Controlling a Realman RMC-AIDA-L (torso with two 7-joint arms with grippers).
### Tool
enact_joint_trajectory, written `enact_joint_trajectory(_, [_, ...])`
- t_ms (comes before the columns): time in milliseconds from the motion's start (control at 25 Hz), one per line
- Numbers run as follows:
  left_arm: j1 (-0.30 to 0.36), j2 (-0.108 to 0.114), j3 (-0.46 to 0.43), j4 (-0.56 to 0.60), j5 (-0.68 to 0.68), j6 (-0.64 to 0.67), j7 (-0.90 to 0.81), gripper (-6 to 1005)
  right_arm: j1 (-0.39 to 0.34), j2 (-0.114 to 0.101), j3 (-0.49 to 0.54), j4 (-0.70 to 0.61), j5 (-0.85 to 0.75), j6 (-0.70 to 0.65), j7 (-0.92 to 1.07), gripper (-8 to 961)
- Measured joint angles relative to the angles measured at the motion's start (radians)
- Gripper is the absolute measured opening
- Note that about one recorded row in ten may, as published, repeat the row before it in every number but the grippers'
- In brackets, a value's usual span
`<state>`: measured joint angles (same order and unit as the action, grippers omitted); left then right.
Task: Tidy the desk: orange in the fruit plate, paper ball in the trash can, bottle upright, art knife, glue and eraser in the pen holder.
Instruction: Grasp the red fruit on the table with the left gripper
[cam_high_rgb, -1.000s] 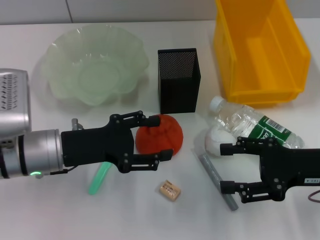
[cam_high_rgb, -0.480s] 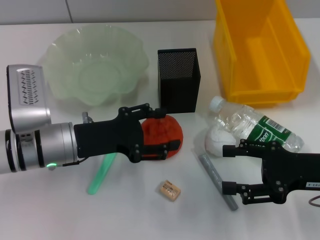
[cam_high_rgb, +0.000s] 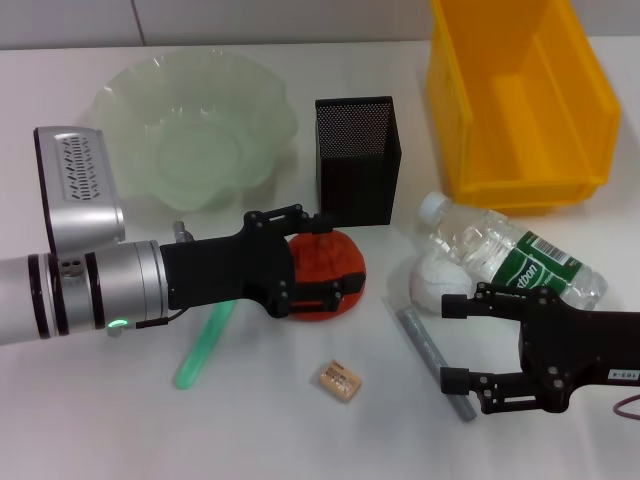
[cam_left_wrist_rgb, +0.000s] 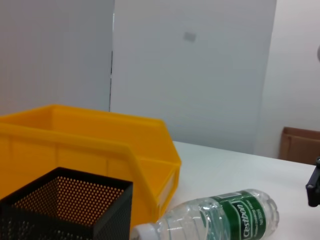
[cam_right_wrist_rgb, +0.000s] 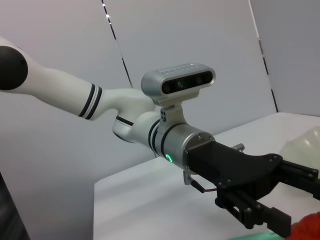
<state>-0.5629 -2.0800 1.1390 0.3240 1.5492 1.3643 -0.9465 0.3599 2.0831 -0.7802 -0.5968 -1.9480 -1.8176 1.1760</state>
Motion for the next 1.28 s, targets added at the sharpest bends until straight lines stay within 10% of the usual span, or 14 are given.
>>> enact_joint_trajectory(920, [-0.003, 0.000, 0.004, -0.033, -0.011, -0.075, 0.001, 691, 0.016, 0.000, 0.010, 0.028, 0.000, 0.013, -0.014, 829])
enact_joint_trajectory(1280, [-0.006, 0.000, 0.004, -0.035, -0.014, -0.076, 0.001, 496, 0.021, 0.000, 0.010, 0.028, 0.000, 0.027, -0.014, 829])
